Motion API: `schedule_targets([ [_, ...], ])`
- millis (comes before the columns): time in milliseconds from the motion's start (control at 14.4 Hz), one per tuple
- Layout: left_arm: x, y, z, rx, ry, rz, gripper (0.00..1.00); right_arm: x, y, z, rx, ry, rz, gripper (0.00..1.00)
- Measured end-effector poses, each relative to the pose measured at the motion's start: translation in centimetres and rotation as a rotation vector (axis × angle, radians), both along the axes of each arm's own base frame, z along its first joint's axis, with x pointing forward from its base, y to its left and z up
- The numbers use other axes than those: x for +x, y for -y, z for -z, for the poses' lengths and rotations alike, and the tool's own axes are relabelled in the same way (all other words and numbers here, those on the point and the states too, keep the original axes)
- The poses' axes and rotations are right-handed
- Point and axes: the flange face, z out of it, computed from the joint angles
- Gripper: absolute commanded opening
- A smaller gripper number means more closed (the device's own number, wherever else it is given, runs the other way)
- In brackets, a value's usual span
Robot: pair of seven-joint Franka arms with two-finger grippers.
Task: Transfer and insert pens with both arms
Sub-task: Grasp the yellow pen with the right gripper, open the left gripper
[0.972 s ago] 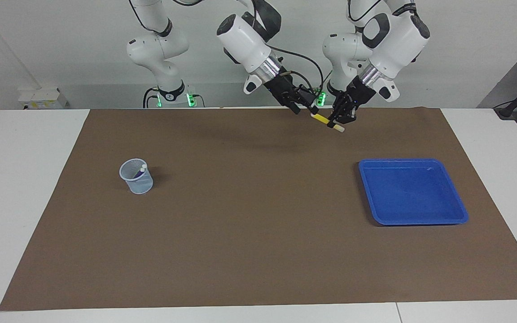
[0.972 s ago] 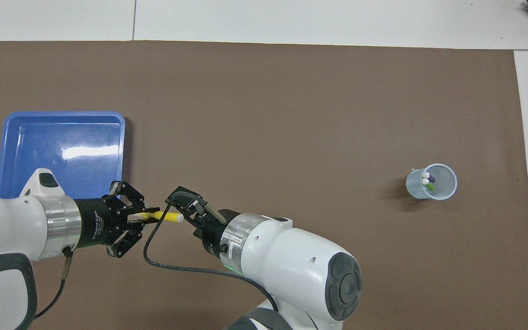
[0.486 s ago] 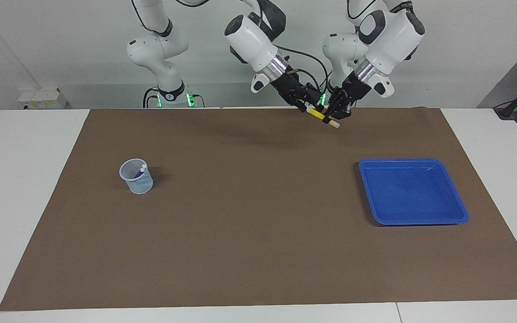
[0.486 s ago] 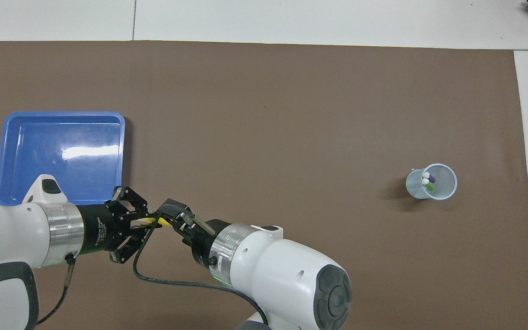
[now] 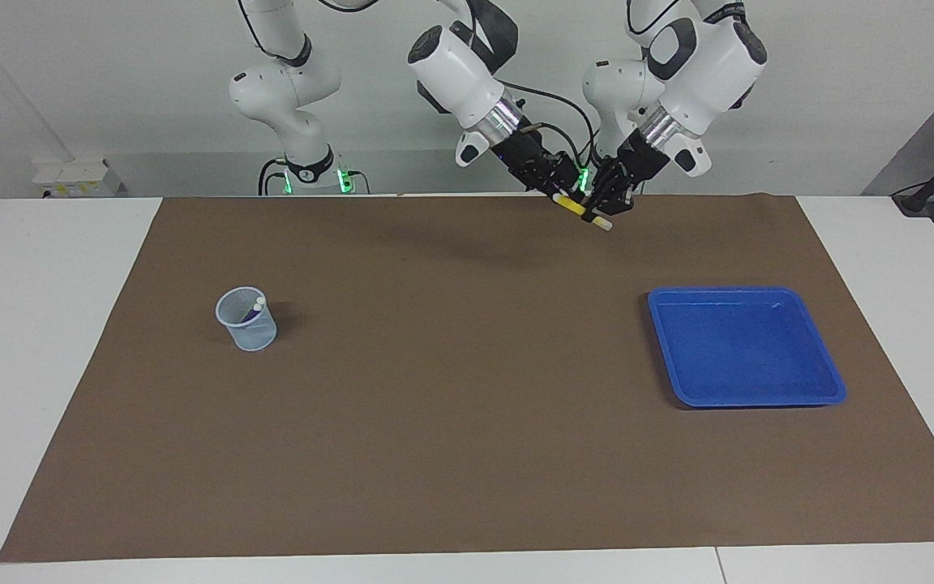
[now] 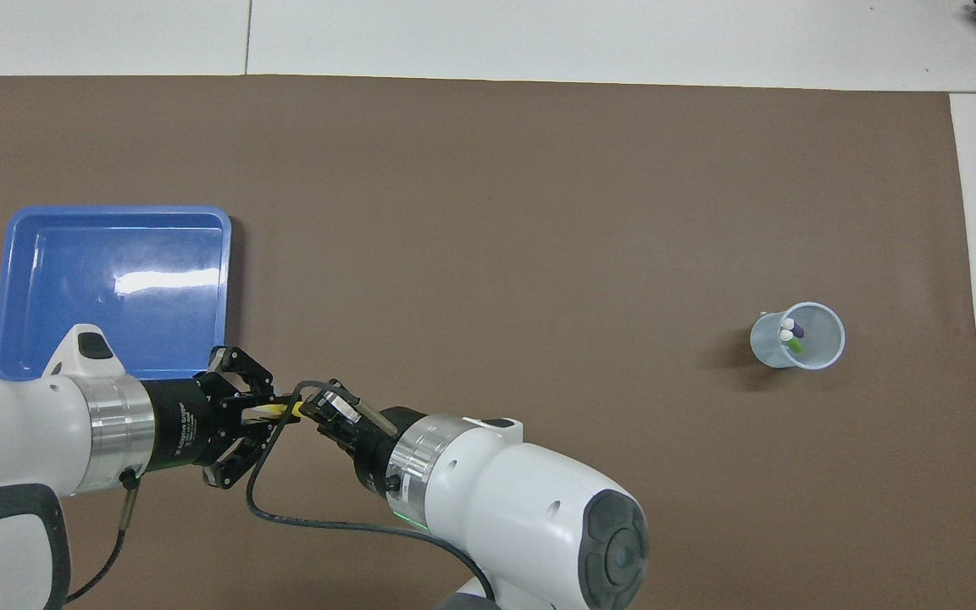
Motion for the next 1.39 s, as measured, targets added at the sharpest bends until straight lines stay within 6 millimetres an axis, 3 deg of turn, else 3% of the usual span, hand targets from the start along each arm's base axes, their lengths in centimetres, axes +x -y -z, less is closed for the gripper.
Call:
schedule_targets([
  [417, -0.25, 0.02, -0.33, -0.002, 0.002, 0.004, 0.00, 0.21, 0.17, 0.04, 0.000, -0.001, 0.004, 0.33],
  [486, -0.28, 0.02, -0.37, -0.002, 0.002, 0.004, 0.00, 0.24, 0.20, 0.05, -0.001, -0.001, 0.005, 0.30],
  [764, -0.20, -0.19, -0.50, -0.007, 0.001, -0.009, 0.00, 0.17, 0.20, 0.14, 0.003, 0.008, 0.013, 0.01],
  [1041, -0.20, -0.20, -0.51, -0.008, 0.000, -0.011, 0.00, 0.16, 0.20, 0.14, 0.004, 0.010, 0.015, 0.00],
  [1111, -0.20, -0.20, -0.50, -0.008, 0.000, -0.011, 0.35, 0.16, 0.20, 0.14, 0.004, 0.010, 0.015, 0.00],
  [1180, -0.21, -0.20, -0.50, -0.008, 0.000, -0.010, 0.99, 0.15, 0.20, 0.14, 0.004, 0.010, 0.015, 0.00],
  [1388, -0.54, 0.36, -0.38, -0.004, -0.003, 0.023, 1.00, 0.39, 0.39, 0.01, 0.009, 0.019, 0.026, 0.00],
])
